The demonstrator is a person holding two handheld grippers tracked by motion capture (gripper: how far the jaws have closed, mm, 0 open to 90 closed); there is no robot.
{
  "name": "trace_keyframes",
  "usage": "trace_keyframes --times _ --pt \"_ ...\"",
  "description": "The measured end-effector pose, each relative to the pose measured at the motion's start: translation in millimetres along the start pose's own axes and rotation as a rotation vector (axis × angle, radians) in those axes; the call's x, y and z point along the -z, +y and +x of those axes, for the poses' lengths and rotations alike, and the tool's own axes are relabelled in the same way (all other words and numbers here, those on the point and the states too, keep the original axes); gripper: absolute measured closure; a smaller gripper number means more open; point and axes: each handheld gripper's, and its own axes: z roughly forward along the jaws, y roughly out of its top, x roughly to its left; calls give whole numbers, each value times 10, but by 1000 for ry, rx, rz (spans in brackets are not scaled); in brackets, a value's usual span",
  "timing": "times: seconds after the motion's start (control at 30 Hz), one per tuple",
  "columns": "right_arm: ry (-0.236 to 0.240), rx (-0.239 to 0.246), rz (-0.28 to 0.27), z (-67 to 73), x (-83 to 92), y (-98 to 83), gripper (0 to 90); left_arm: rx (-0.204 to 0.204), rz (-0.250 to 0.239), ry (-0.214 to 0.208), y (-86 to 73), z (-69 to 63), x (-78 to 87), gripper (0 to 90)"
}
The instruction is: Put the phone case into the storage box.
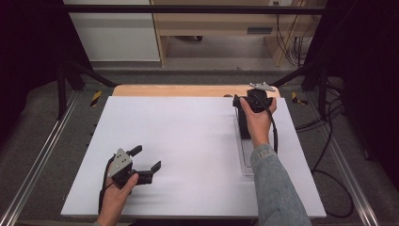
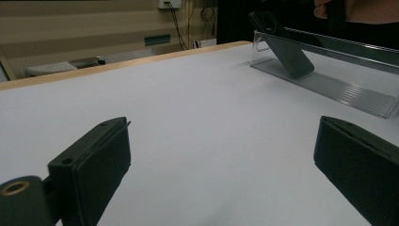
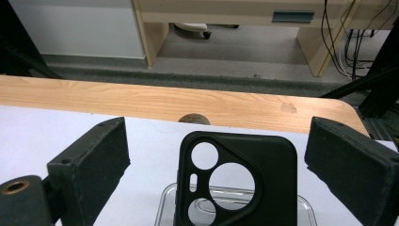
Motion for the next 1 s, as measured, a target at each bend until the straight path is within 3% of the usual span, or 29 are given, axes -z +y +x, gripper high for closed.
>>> trace_keyframes --times 0.2,0.37,0.73,1.0 --pt "40 9 9 15 79 20 72 9 -10 14 10 34 46 44" --pt "72 18 10 59 143 45 72 -30 -14 50 31 70 126 31" --pt "141 -14 -30 36 289 120 82 12 -38 85 31 240 321 26" --pt "154 -18 -51 5 382 153 81 25 -49 97 19 287 467 26"
